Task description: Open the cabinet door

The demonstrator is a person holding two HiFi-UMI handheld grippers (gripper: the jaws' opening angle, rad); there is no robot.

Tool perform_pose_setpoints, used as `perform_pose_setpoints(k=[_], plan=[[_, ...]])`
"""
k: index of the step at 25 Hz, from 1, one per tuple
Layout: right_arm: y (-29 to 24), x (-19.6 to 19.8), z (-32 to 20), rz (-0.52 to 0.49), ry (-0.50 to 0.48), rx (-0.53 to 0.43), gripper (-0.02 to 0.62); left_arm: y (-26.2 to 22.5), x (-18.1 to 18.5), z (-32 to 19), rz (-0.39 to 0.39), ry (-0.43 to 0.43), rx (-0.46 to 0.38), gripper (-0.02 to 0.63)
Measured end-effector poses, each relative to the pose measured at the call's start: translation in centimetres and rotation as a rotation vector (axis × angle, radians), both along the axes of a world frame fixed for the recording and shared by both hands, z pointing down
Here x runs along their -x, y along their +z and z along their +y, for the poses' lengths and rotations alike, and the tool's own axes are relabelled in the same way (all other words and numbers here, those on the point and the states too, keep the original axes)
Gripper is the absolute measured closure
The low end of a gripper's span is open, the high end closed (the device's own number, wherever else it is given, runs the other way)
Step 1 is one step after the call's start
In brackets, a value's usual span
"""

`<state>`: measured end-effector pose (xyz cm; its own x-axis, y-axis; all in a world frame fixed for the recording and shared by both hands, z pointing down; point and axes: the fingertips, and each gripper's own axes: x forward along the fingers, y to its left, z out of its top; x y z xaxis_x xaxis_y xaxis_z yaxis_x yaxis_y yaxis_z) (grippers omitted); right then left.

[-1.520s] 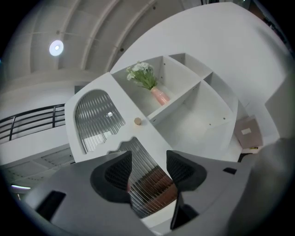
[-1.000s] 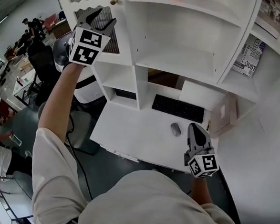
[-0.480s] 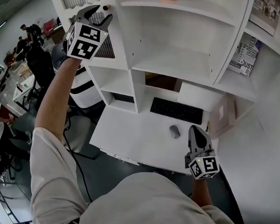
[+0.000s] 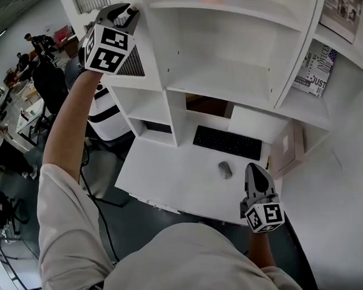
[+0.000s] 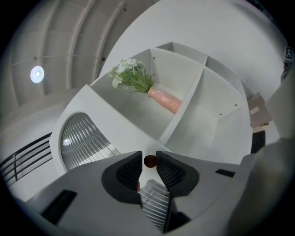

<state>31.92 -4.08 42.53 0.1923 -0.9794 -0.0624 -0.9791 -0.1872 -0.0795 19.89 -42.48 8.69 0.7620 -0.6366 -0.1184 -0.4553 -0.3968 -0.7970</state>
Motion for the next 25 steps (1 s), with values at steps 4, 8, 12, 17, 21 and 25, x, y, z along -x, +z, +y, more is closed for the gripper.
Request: perform_pose_setpoints(k=[4,8,12,17,21,25], plan=[[0.1,-0.2,0.1,-0.002,0.001,0.000,0.591,0.1,-0.2,0.1,-0.024,-0.022,-0.025,0.532],[0.1,-0.2,-0.1,-0.001,-0.007,-0.001,0.591,0.3,-0.2,0.1,-0.037,-0.040,-0.044,0.535],[0.0,0.2,-0.4,0.002,-0.019,-0.003,0.591,0.2,-0.3,0.0,-0.056,-0.056,-0.054,0.535],[-0.1,0.7,-0.6,-0.001,-0.032,-0.003,0.591,0.3,-0.3,0.0,-0.071,-0.057,-0.049,0.535],[0.0,0.6,-0.5,-0.005,-0.032,-0.003,0.591,0.2,0.0,0.3,-0.068,-0.045,-0.035,0.536],[0.1,0.8,-0.4,-0.004,-0.036,-0.002,0.591,0.3,1.1,0.9,-0.064,-0.033,-0.024,0.537]])
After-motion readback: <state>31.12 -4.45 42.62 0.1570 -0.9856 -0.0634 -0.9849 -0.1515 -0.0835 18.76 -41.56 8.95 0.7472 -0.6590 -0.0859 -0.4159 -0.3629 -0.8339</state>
